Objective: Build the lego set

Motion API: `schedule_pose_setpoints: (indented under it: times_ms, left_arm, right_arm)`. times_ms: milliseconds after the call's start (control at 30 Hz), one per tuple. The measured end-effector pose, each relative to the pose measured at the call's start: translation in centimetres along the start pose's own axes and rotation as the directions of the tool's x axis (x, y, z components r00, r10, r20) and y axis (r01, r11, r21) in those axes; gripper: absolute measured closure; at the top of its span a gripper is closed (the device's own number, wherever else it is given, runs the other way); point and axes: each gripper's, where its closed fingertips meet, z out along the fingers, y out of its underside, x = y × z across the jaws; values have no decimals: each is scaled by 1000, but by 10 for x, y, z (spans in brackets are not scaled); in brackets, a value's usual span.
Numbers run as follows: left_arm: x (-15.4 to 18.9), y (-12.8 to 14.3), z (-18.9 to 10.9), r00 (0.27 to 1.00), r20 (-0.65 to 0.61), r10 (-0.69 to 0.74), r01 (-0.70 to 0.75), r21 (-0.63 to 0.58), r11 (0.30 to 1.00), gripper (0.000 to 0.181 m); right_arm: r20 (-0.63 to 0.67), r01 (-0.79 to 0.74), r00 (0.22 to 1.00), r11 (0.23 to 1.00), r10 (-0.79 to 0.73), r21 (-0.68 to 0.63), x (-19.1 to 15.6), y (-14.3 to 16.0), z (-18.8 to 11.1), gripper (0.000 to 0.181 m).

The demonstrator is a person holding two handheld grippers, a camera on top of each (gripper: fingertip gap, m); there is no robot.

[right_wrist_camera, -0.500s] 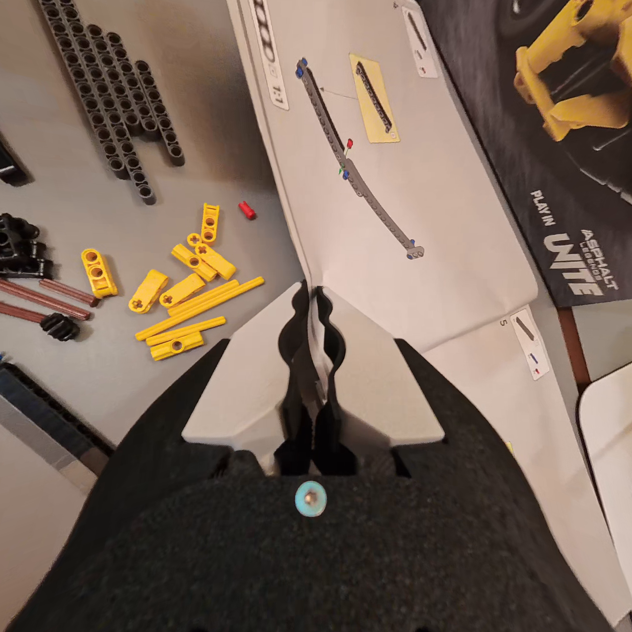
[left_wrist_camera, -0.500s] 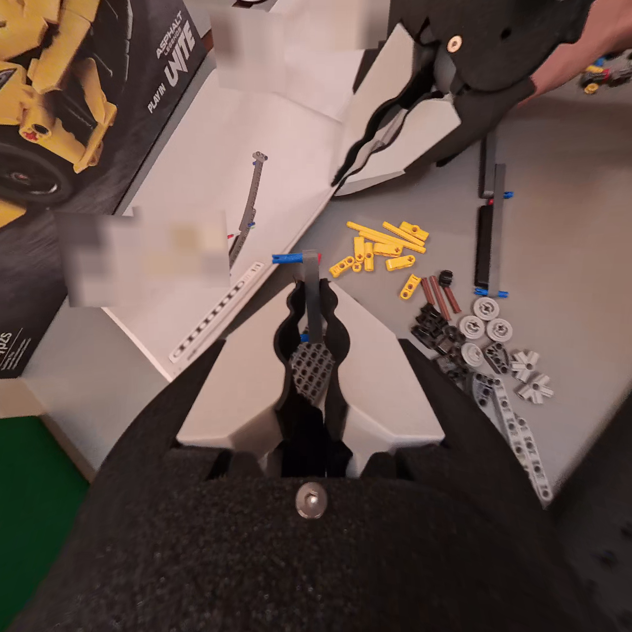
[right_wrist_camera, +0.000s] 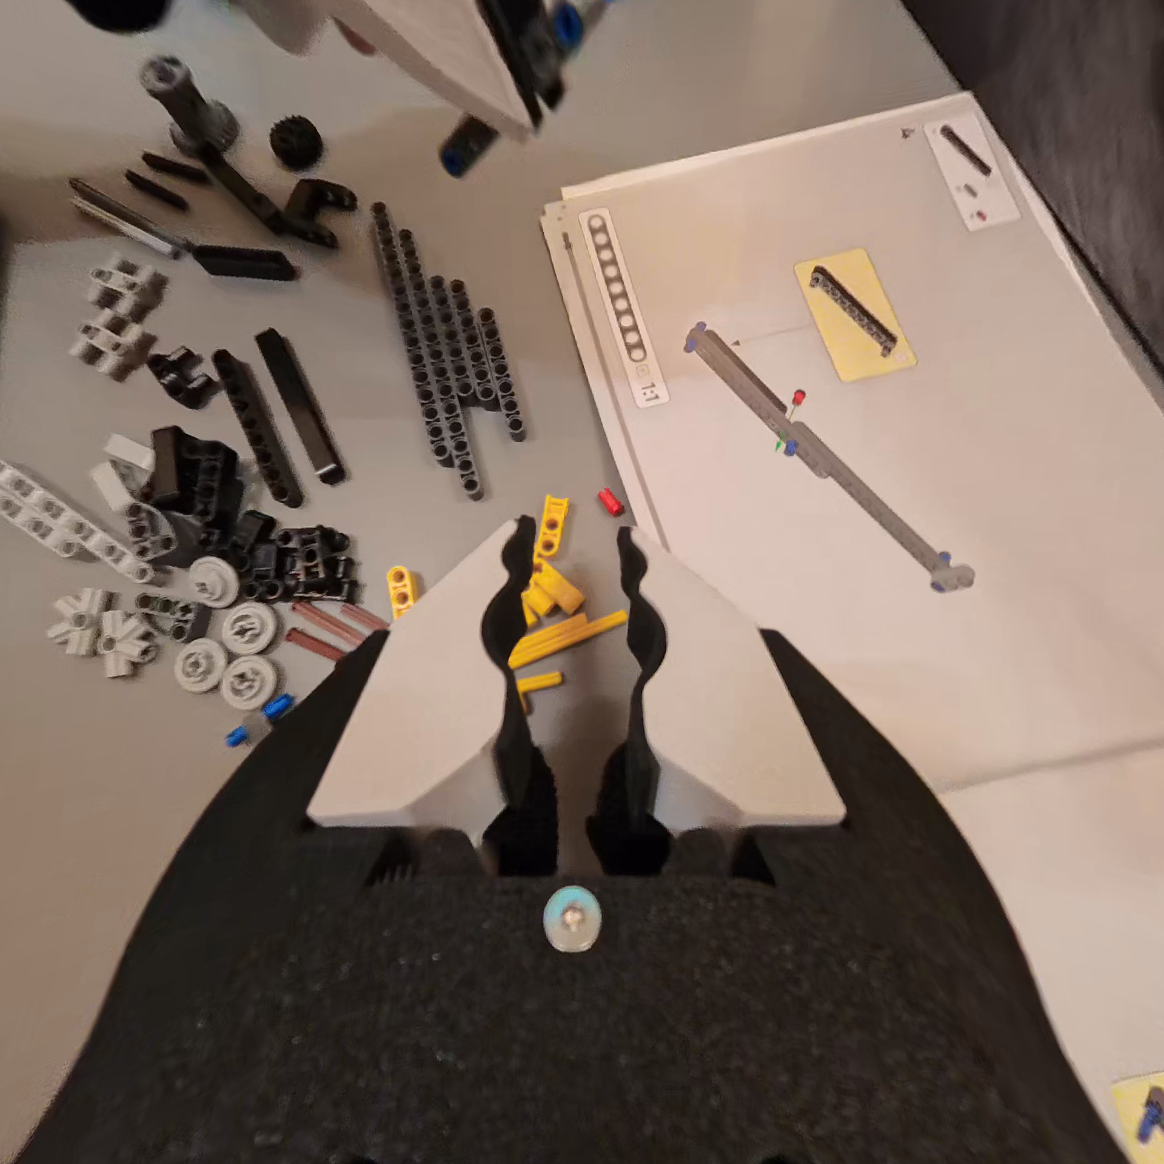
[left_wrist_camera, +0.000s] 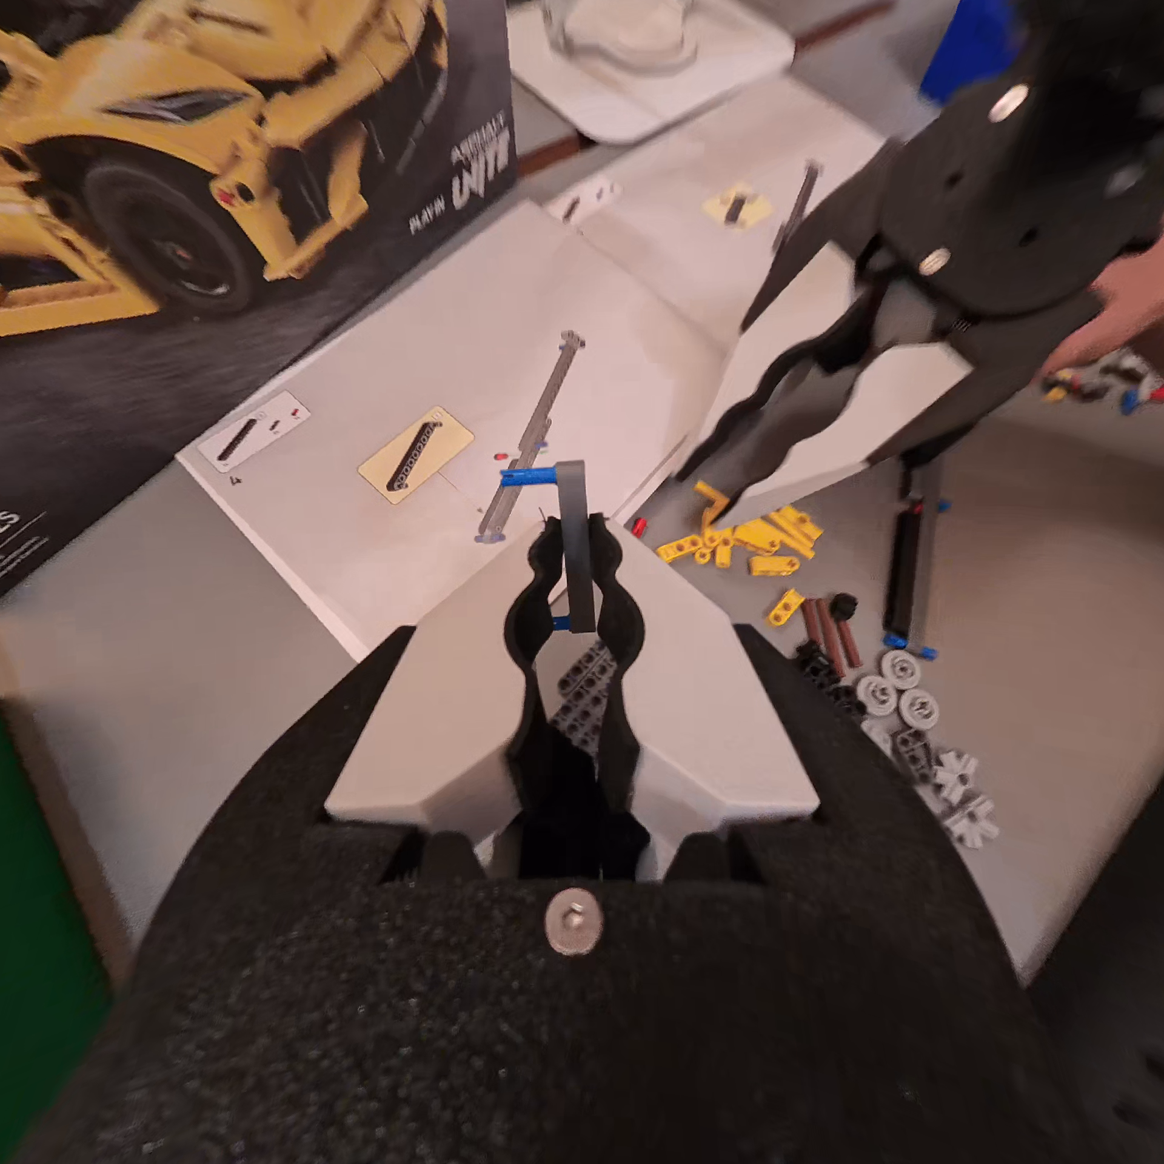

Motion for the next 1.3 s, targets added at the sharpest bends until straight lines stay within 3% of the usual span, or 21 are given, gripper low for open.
schedule_pose_setpoints:
  times_ms: [200, 600, 833, 1167, 1300]
  left_arm:
    - [28, 2, -43, 1000, 14, 19, -22, 222, 975, 175]
    - [58, 35, -73, 995, -85, 49, -29, 221, 975, 175]
    - [59, 47, -69, 994, -108, 6, 17, 206, 978, 175]
    - [61, 44, -52, 995, -101, -5, 22, 160, 987, 175]
    - [64, 36, -47, 997, -70, 45, -35, 141, 989, 174]
  right_arm:
    - [18, 80, 997, 997, -80, -18, 9, -3, 19, 165]
    - [77, 186, 980, 981, -182, -45, 11, 7, 31, 165]
    - [112, 211, 972, 977, -208, -17, 12, 6, 32, 170]
    - [43, 304, 952, 953, -303, 3, 13, 5, 33, 177]
    - [-7, 346, 938, 938, -346, 32, 0, -6, 3, 177]
